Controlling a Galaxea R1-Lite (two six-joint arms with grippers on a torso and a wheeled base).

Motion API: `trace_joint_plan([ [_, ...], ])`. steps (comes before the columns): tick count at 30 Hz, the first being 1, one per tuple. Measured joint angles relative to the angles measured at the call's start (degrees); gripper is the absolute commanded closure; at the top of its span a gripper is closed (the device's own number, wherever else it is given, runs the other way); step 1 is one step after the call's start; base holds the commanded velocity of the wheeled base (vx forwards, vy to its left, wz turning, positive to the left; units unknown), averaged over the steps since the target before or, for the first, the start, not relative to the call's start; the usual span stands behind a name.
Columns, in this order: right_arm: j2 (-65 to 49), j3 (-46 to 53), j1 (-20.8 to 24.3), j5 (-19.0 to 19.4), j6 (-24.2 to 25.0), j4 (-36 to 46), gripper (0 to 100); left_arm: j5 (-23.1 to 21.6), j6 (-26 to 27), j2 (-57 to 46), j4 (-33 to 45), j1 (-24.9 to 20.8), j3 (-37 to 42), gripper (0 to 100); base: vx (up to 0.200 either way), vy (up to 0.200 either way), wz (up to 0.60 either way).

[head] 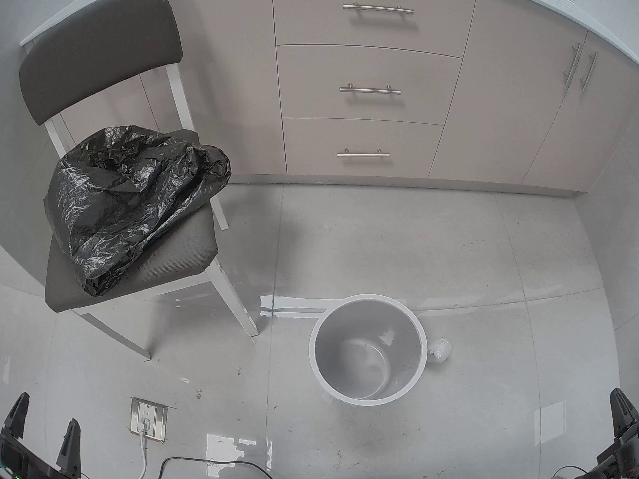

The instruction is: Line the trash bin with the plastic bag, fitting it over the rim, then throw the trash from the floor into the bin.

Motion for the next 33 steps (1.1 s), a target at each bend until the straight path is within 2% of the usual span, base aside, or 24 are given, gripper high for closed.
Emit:
trace_joint_plan([
  [7,0.0,0.0,-0.05,-0.13,-0.02,-0.2,100,0.49,-1.65,0.0,-1.11,0.0,-0.68,0,0.0,0.0,0.0],
  [11,0.3,-0.74,0.16,-0.3,2.18,-0.76,100,0.46,-4.77,1.02,-1.15,-0.37,-5.53,0,0.0,0.0,0.0],
  [14,1.88,-4.61,0.5,-0.51,3.74,-0.73,100,0.46,-6.01,2.73,-0.82,-0.67,-9.64,0,0.0,0.0,0.0],
  [20,9.74,-18.58,1.79,-0.6,4.16,-2.16,100,0.33,-7.01,7.94,-0.27,-1.16,-15.9,0,0.0,0.0,0.0],
  [26,23.74,-27.21,4.49,-0.35,4.99,-12.58,100,0.46,-5.11,16.24,0.18,-1.46,-20.04,0,0.0,0.0,0.0],
  [33,42.53,-30.01,7.19,-0.13,7.64,-29.31,100,0.62,2.99,30.73,-1.11,-0.39,-23.67,0,0.0,0.0,0.0],
])
